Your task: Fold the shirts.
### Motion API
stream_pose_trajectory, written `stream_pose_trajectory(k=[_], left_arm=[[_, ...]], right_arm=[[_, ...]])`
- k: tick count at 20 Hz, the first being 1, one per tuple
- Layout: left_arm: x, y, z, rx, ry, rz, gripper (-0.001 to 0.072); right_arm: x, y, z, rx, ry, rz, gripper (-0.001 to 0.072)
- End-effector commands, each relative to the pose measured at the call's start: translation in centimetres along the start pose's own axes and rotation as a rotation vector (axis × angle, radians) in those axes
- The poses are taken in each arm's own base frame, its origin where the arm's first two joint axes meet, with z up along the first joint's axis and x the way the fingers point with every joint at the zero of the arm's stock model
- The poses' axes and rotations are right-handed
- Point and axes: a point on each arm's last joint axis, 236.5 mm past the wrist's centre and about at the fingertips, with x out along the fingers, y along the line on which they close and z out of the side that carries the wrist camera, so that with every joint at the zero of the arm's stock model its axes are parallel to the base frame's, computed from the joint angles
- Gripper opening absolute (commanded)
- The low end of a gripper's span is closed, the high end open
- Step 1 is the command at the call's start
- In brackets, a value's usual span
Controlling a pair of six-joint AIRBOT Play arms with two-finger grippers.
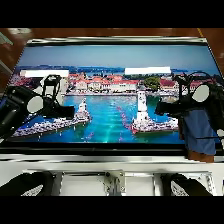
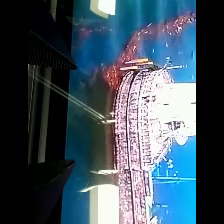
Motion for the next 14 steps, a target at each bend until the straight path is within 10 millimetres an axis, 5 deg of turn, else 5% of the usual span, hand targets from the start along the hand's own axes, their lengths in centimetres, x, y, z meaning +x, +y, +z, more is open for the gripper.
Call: stream_pose_trajectory(k=[1, 4, 9, 12, 14], left_arm=[[2.0, 1.8, 2.5, 0.101, -0.052, 0.088, 0.0677], [4.6, 8.4, 5.4, 0.024, -0.036, 0.207, 0.0712], [8.1, 22.3, 11.1, -0.347, -0.059, 0.217, 0.0712], [11.4, 26.8, 12.9, -0.491, -0.067, 0.145, 0.0712], [13.6, 26.7, 13.7, -0.499, -0.052, 0.061, 0.0712]], right_arm=[[0.0, -0.4, -1.5, 0.008, 0.064, -0.015, 0.0673], [-0.2, -1.9, -2.5, 0.036, 0.105, -0.080, 0.0673], [-0.5, -1.4, -4.8, 0.044, 0.203, -0.062, 0.0673], [-0.6, -0.9, -5.2, 0.047, 0.220, -0.042, 0.0673], [-0.6, -0.6, -5.1, 0.056, 0.219, -0.031, 0.0673]])
